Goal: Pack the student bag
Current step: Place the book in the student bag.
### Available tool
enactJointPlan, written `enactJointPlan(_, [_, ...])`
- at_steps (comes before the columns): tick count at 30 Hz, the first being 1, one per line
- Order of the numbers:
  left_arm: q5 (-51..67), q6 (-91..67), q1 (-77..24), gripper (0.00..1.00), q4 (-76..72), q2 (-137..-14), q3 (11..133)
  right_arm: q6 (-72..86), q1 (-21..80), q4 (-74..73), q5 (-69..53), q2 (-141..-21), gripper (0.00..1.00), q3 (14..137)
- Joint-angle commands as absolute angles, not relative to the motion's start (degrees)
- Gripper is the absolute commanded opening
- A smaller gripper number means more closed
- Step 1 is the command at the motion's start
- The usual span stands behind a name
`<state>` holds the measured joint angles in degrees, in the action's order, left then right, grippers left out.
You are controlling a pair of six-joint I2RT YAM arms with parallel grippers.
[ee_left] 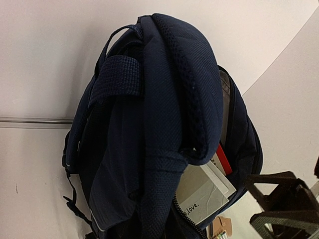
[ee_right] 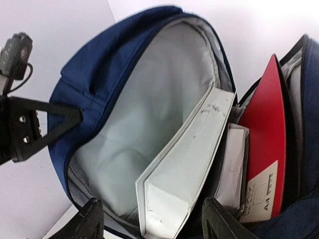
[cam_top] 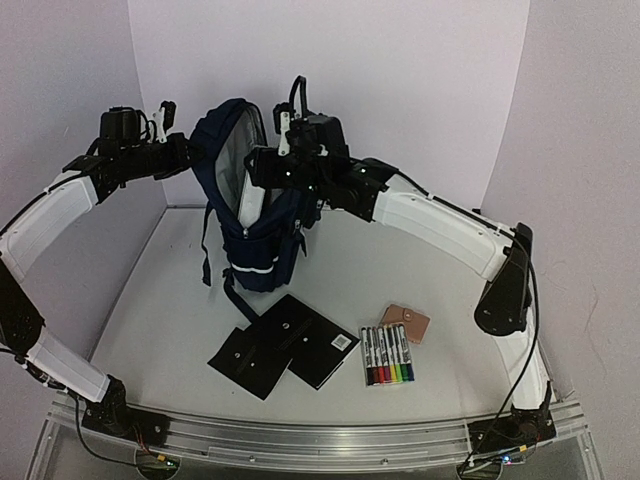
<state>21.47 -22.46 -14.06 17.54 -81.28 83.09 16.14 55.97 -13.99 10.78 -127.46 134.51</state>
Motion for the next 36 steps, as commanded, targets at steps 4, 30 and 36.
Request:
enactJointPlan(4, [24.16,-22.07,-13.99,0.00,19.16,-79.77,82.50,11.77,55.40,-13.01,14.49,-136.55,0.44,144.41])
enactJointPlan(30, [24.39,-28.30,-14.00,0.00,14.79,-80.22,81.98,13.71,58.25,-13.02,3.75,-115.17,0.59,127.14])
enactJointPlan(36, [25.68,-28.13,-13.99,0.00,12.98,-80.17,81.03,20.35,61.04,-8.85,0.25,-110.04,0.57,110.30])
